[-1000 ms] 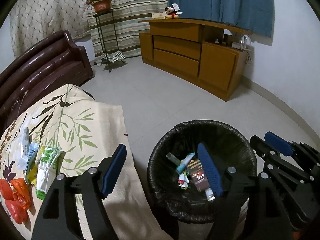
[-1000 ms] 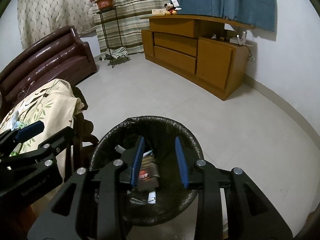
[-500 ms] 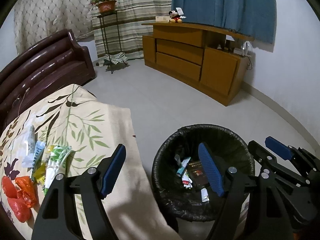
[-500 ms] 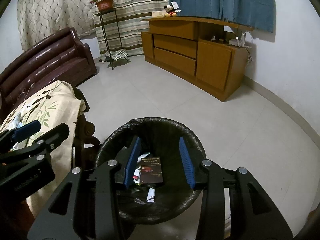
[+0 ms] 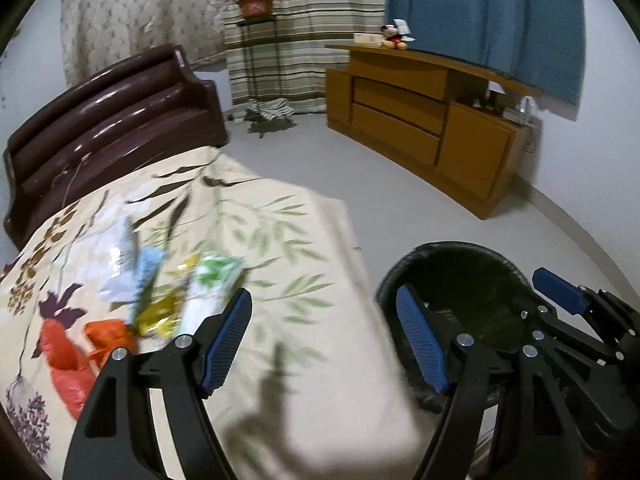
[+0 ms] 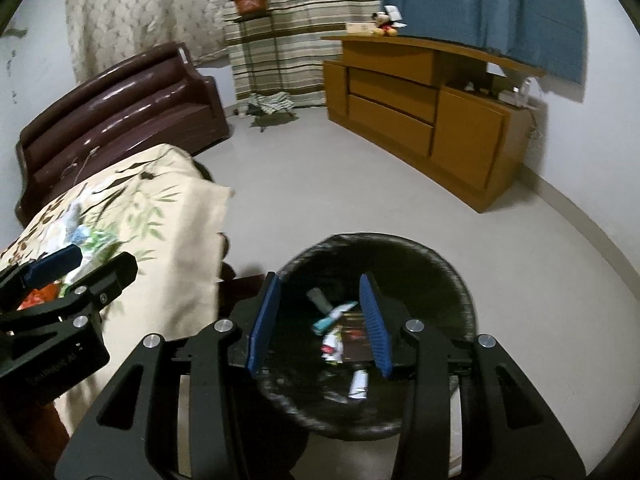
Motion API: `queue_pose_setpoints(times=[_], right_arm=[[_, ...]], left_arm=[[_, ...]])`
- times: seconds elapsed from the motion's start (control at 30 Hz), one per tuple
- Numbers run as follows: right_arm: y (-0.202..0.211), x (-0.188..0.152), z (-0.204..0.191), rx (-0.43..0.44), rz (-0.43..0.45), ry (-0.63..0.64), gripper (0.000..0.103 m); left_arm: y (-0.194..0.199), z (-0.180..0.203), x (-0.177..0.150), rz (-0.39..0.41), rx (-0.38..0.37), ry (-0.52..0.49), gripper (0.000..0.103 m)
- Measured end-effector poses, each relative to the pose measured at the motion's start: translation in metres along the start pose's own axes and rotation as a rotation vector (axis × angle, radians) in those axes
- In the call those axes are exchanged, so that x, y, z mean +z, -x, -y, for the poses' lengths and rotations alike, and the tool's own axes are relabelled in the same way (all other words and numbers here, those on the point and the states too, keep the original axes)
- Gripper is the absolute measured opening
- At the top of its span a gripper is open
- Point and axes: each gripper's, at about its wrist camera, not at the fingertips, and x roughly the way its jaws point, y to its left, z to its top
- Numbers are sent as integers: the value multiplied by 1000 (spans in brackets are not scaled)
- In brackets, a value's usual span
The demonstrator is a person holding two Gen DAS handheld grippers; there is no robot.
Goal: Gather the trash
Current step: 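Move both open tools back over the bed, then close the left tool on the red plastic bag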
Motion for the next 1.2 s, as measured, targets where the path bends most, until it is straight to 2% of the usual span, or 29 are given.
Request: queue_pose_setpoints(times=[0.53, 0.8, 1.03, 1.2], right_arm=[[5, 1, -96, 136, -2, 116, 41], [11, 0, -131, 183, -2, 163, 41], [13, -6, -156, 204, -10, 199, 41], [13, -11, -167, 210, -19, 218, 41]], left_arm=[[34, -104, -21, 5, 157, 135, 73], [42, -143, -36, -3, 224, 197, 74], [31, -166, -50, -52, 237, 234, 75], [25, -174, -57, -76, 208, 251, 75]])
